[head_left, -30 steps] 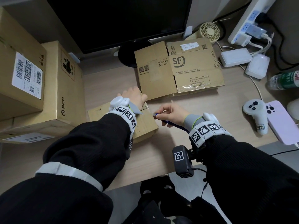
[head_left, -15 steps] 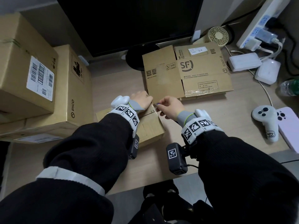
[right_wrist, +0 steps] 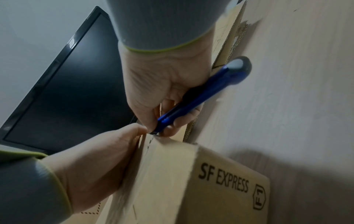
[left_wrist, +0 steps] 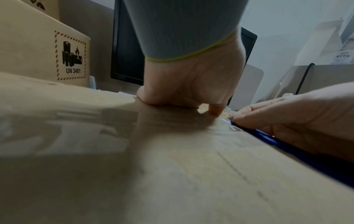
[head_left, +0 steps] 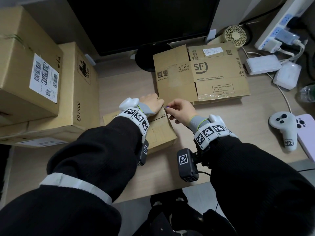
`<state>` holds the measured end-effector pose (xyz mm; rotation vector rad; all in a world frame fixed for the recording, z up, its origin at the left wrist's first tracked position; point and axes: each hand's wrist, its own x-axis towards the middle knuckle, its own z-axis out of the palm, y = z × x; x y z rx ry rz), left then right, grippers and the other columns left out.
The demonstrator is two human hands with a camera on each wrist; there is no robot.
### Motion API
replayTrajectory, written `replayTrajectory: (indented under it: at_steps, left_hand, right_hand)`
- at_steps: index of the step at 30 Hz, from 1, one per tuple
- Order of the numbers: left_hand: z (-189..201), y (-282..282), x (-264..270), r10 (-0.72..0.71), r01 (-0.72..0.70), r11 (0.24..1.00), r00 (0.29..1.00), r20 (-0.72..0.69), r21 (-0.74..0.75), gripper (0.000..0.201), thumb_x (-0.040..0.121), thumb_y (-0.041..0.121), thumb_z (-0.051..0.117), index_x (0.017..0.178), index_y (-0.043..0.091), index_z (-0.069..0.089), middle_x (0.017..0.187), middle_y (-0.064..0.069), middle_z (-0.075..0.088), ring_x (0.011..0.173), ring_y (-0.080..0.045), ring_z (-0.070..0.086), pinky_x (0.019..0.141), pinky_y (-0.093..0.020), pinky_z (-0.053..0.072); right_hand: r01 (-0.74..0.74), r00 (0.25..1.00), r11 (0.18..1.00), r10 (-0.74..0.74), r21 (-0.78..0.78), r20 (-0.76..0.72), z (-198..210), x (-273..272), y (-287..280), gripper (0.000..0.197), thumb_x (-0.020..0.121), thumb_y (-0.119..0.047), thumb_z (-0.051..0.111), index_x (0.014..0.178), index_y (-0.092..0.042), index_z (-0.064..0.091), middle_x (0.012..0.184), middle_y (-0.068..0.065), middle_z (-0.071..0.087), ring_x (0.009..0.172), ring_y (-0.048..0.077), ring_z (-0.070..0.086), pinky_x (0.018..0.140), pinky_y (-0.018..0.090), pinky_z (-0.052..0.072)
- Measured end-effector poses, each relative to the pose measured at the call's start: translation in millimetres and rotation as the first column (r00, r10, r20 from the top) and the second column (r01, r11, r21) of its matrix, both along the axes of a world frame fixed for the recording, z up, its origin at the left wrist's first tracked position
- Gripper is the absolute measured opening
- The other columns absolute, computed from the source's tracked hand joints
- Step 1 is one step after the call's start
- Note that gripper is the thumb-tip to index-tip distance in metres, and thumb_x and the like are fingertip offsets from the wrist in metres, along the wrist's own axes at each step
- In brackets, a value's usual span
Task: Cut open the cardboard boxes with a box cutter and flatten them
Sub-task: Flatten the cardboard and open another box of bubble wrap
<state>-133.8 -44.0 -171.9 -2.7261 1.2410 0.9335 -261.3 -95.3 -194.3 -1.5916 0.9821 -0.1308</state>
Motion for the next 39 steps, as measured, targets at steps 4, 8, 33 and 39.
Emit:
replayTrajectory:
  at_steps: [4,8,33,39]
  left_hand:
    - [0,1,-1,-0.018,0.018,1.0,1.0,0.003,0.003,0.031,0.095,0.025,0.038,0.102,0.008,0.063,0.103,-0.011,0.054,0.097,-0.03,0.047,0.063,-0.032,0.018]
    - [2,1,-3,-0.022,0.022,1.0,1.0,0.01,-0.005,0.029,0.096,0.025,0.038,0.098,0.008,0.061,0.097,-0.009,0.049,0.089,-0.026,0.041,0.056,-0.032,0.017]
    - [-1,68,47,0.118,-0.131,0.983,0.988,-0.103,-0.129,0.051,0.098,0.038,0.043,0.144,0.017,0.039,0.151,-0.011,0.035,0.139,-0.03,0.031,0.114,-0.042,0.025]
    - [9,135,68,0.178,-0.19,0.979,0.973,-0.145,-0.076,0.045,0.093,0.028,0.056,0.133,0.007,0.052,0.137,-0.015,0.051,0.122,-0.03,0.05,0.101,-0.033,0.04]
  right_hand:
    - [-0.032,0.999,0.999,0.032,0.038,0.0,2,-5,-2,0.018,0.09,-0.013,0.061,0.076,-0.021,0.055,0.072,-0.001,0.062,0.054,0.011,0.055,0.047,0.021,0.041]
    - [-0.046,0.999,0.993,0.044,0.106,0.018,3,-21,1,0.019,0.09,-0.008,0.06,0.077,-0.019,0.055,0.072,-0.002,0.063,0.054,0.013,0.052,0.046,0.02,0.038]
    - [0.085,0.994,0.995,-0.088,-0.043,-0.064,38,-19,9,0.018,0.088,-0.011,0.059,0.074,-0.021,0.053,0.081,0.004,0.065,0.051,0.011,0.05,0.045,0.021,0.038]
    - [-0.362,0.93,0.909,0.338,-0.207,-0.144,55,26,51,0.016,0.083,-0.006,0.062,0.082,-0.022,0.064,0.081,-0.003,0.063,0.073,0.012,0.054,0.059,0.013,0.041]
